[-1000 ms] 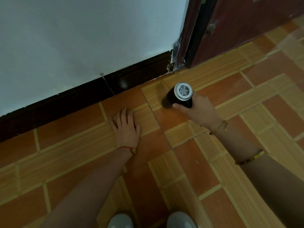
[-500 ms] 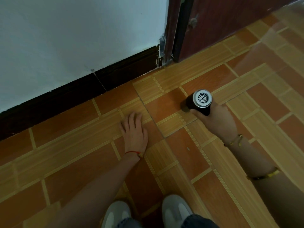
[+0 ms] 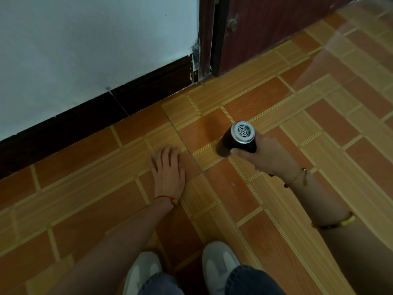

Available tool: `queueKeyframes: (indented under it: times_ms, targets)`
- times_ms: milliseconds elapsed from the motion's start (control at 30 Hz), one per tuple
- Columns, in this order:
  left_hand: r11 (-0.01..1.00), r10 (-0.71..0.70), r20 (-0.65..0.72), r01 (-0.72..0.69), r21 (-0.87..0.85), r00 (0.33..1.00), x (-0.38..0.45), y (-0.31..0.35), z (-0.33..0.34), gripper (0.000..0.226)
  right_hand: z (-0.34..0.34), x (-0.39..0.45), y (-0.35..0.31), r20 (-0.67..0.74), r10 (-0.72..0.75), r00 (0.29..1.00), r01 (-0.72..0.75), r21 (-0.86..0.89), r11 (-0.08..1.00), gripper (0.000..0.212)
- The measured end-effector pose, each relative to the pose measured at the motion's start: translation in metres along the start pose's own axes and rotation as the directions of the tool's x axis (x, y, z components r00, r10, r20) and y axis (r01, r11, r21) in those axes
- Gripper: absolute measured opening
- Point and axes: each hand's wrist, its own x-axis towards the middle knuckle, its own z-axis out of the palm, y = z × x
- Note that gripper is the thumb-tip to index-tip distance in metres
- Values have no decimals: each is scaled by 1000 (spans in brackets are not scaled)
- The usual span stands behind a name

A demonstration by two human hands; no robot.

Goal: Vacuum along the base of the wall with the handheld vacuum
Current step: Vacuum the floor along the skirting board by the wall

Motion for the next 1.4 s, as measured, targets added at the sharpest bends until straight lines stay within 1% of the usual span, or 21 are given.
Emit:
queueKeyframes:
  times_ms: [67, 133, 200, 300, 333, 400, 467, 500, 567, 633, 700, 767, 900, 967, 1067, 1167, 1267, 1400]
  targets:
    - [1000, -4, -1, 4, 2, 1000, -2, 1, -1, 52, 3, -5, -2, 65, -40, 997, 39, 11, 999, 68]
    - [1000, -17, -3, 17, -4, 1000, -4, 1, -2, 52, 8, -9, -2, 56, -40, 998, 40, -4, 999, 65]
    - [1000, -28, 3, 28, -12, 1000, -7, 1, -3, 52, 13, -12, -2, 0, -1, 1000, 1, -26, 1000, 64]
    - [999, -35, 12, 35, -13, 999, -11, -3, -4, 53, 23, -8, -4, -127, 43, 991, -51, -63, 997, 73]
    - [999, -38, 10, 38, -9, 999, -12, -4, -4, 53, 26, -6, -6, -139, 22, 990, -29, -51, 998, 76]
    - [999, -52, 0, 52, -2, 999, -13, -8, -6, 52, 31, 0, -11, -85, -57, 995, 58, 7, 998, 76]
    - [997, -79, -14, 79, 8, 997, -13, -14, -9, 52, 37, 7, -18, -33, -144, 989, 146, 65, 987, 74]
    - [995, -93, -25, 93, 21, 995, -13, -17, -10, 51, 39, 11, -22, -38, -165, 986, 167, 68, 984, 71]
    - [992, -120, -37, 122, 39, 992, -13, -24, -14, 51, 45, 21, -30, -87, -148, 985, 152, 43, 987, 69]
    - [988, -149, -39, 150, 19, 988, -14, -31, -17, 51, 49, 31, -36, -129, -72, 989, 75, 20, 997, 75]
    - [985, -174, -47, 175, 5, 984, -16, -38, -21, 52, 54, 40, -43, -165, -52, 985, 54, 13, 998, 78]
    - [981, -191, -53, 192, 15, 980, -17, -46, -25, 53, 62, 45, -52, -153, -101, 983, 110, 49, 993, 77]
    - [973, -226, -62, 228, 34, 972, -18, -58, -30, 54, 77, 51, -71, -68, -181, 981, 185, 64, 981, 81]
    - [970, -238, -64, 241, 35, 969, -18, -64, -32, 54, 81, 58, -78, -101, -186, 977, 194, 78, 978, 84]
    - [970, -234, -61, 238, 54, 970, -20, -72, -33, 52, 79, 76, -88, -184, -150, 971, 170, 99, 980, 79]
    - [968, -240, -55, 243, 62, 969, -22, -82, -35, 52, 79, 96, -103, -240, -134, 962, 158, 86, 984, 73]
    - [968, -234, -36, 236, 84, 972, -24, -93, -37, 53, 87, 109, -123, -244, -136, 960, 171, 131, 977, 67]
    - [967, -236, -37, 239, 85, 971, -27, -103, -38, 53, 104, 121, -152, -180, -232, 956, 262, 162, 952, 69]
